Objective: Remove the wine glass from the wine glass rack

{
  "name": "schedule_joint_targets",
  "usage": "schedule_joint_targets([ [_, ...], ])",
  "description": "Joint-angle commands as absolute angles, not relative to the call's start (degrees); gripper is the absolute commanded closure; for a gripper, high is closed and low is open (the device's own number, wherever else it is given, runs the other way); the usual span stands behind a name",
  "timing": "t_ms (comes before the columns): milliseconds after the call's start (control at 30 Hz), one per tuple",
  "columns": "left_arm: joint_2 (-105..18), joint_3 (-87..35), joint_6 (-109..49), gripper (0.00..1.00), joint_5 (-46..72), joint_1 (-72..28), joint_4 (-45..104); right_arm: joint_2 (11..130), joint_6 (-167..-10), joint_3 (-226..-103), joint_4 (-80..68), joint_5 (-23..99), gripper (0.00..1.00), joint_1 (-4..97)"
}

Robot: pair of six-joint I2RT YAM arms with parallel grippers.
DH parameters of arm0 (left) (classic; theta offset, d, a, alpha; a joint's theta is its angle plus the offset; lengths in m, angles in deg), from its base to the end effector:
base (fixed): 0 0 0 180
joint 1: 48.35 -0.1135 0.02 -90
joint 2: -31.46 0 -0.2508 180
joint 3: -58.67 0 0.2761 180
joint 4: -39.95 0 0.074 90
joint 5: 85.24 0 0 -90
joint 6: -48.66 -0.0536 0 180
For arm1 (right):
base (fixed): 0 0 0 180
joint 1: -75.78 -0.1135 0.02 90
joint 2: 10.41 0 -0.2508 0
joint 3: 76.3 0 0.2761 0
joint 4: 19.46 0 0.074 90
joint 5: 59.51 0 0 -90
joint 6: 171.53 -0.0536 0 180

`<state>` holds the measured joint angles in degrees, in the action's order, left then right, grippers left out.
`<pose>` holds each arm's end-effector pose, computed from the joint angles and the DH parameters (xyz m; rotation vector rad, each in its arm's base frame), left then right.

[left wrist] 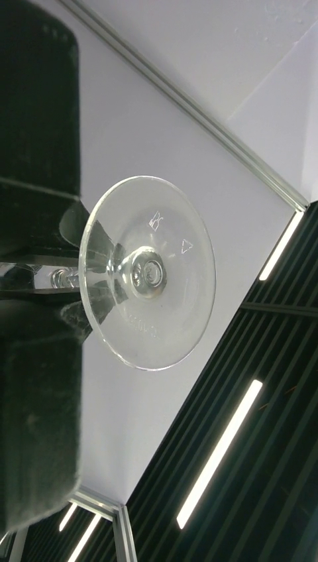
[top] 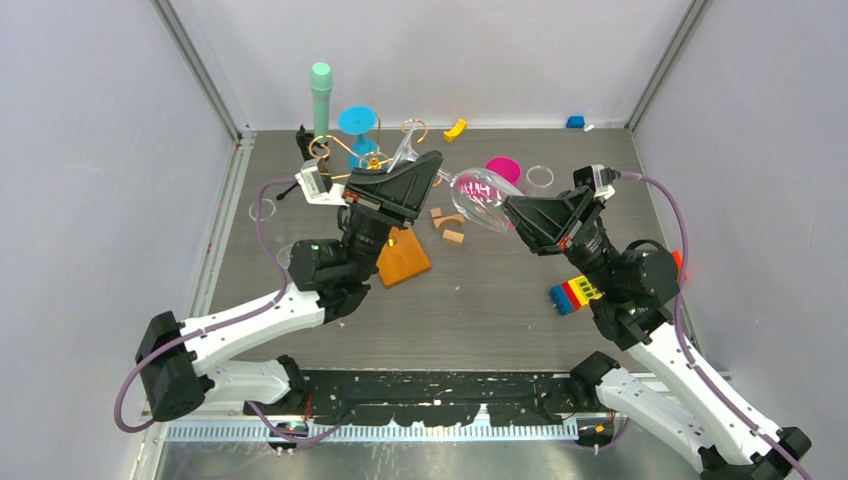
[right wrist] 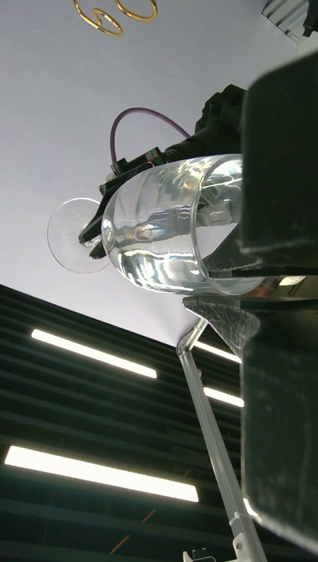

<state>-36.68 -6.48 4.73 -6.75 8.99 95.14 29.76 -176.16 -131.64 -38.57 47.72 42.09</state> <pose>0.1600 -0.2299 0.4318 -0.1450 0.7624 -1.6600 0.1562 0.1232 0.4180 0.3161 1.2244 2.1501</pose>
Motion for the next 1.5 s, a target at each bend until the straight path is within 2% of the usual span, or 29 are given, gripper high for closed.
schedule_joint_targets([
  [0, -36.73, -6.86, 2.16, 0.82, -3.02, 9.91, 96.68, 30.26, -175.55, -134.34, -41.32, 47.62, 0.95, 41.68],
  [67, -36.29, -6.44, 2.08, 0.75, -3.23, 9.92, 96.74, 29.98, -174.64, -134.62, -40.36, 47.18, 0.99, 41.68],
  [300, -34.05, -4.20, 1.82, 0.26, -3.62, 9.92, 95.86, 29.29, -166.47, -139.39, -32.79, 45.34, 1.00, 41.68],
  [500, -30.63, -2.95, 4.37, 0.07, -3.50, 9.92, 84.40, 29.88, -151.59, -149.60, -18.38, 42.27, 1.00, 41.70],
  [633, -29.49, -1.36, 4.89, 0.03, -2.12, 9.87, 80.23, 31.25, -139.32, -159.43, -4.58, 36.58, 1.00, 41.68],
  [733, -27.34, -0.30, 3.69, 0.02, -1.12, 9.91, 76.50, 32.59, -128.17, -164.76, 5.81, 26.13, 1.00, 41.68],
  [867, -23.02, -3.32, -0.73, 0.02, 1.40, 9.91, 57.96, 35.16, -114.91, -171.92, 22.10, 9.96, 1.00, 41.68],
  [967, -19.84, -5.43, -4.49, 0.02, 3.11, 9.88, 47.61, 37.64, -105.44, -174.76, 27.37, -4.79, 1.00, 41.69],
  [1100, -16.47, -5.55, -7.04, 0.02, 3.50, 9.91, 38.18, 41.39, -95.88, -176.07, 29.95, -14.69, 1.00, 41.76],
  [1333, -14.41, -6.95, -9.53, 0.02, 2.87, 9.91, 29.98, 52.90, -91.08, -183.66, 39.54, -15.19, 1.00, 46.86],
  [1467, -14.22, -8.09, -11.13, 0.01, 5.81, 9.91, 26.25, 58.04, -95.70, -186.94, 46.02, -4.87, 1.00, 57.70],
])
